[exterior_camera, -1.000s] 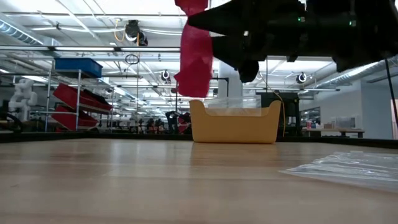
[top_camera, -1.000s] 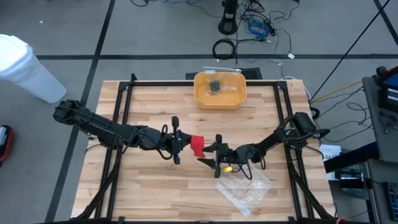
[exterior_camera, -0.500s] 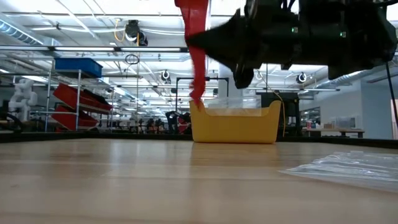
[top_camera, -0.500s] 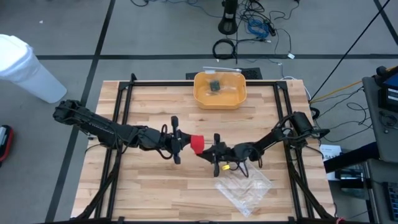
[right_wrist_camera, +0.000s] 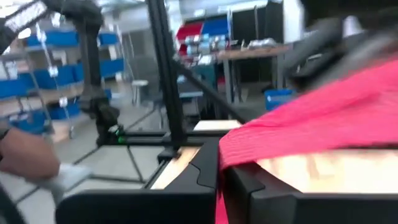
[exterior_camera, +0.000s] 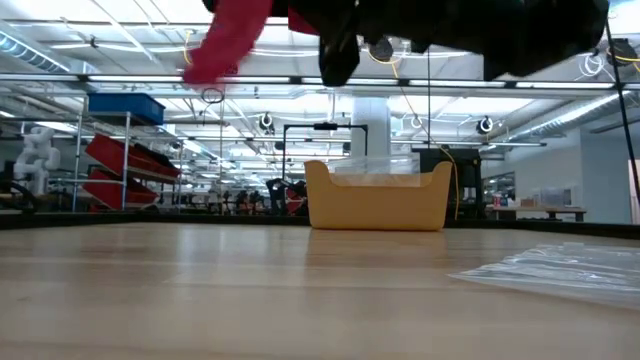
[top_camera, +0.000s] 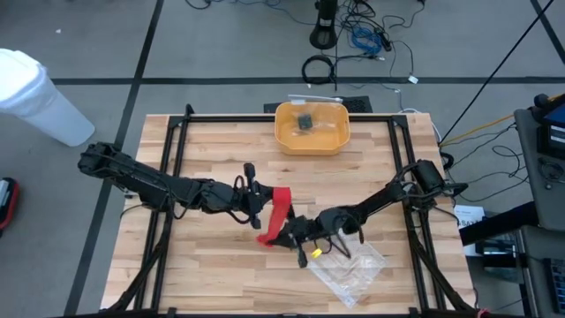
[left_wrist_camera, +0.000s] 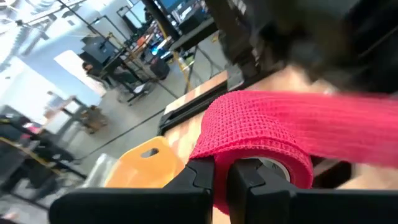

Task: Roll bandage
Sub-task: Roll the red bandage

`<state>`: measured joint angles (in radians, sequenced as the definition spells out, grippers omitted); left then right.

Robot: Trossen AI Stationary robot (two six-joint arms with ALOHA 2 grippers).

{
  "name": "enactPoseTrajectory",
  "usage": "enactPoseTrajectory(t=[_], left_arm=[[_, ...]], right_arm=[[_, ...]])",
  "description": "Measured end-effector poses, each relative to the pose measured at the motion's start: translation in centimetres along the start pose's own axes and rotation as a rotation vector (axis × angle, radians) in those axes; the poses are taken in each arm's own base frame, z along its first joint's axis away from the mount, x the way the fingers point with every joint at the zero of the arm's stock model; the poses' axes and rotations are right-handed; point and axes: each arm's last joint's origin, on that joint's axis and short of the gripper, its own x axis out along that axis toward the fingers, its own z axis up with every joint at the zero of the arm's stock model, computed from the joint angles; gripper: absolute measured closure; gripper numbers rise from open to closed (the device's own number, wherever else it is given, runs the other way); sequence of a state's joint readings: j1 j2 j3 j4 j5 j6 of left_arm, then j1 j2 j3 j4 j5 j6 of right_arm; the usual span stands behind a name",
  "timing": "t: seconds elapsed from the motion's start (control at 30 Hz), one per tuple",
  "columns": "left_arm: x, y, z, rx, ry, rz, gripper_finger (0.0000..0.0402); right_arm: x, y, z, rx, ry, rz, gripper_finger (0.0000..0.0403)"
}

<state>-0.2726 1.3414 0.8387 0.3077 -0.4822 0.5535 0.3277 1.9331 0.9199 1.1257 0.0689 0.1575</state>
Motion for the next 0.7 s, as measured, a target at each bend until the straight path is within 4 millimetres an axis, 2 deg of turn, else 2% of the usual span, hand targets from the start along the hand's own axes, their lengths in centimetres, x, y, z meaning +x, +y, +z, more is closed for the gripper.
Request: enactPoseTrajectory(t=[0.23, 0.5, 0.57, 0.7], left_arm=[[-0.1, 0.2, -0.4, 0.052, 0.09, 0.092, 0.0388], [-1.1, -0.3, 0.3, 0.059, 0.064, 0.065, 0.0388], [-1.7, -0.1, 0.5, 0.067, 0.068, 0.053, 0.0388], [-2.6, 0.3, 0.3, 0.094, 0.101, 0.023, 0.0388]], right_arm=[[1.2, 2.3, 0.3, -0.055, 0.075, -0.028, 0.0403], [1.1, 2.2, -0.4, -0.074, 0.138, -0.126, 0.0403], [1.0, 2.5, -0.1, -0.072, 0.13, -0.118, 0.0403], [0.5, 3.4, 1.7, -0.079, 0.114, -0.092, 0.0403]])
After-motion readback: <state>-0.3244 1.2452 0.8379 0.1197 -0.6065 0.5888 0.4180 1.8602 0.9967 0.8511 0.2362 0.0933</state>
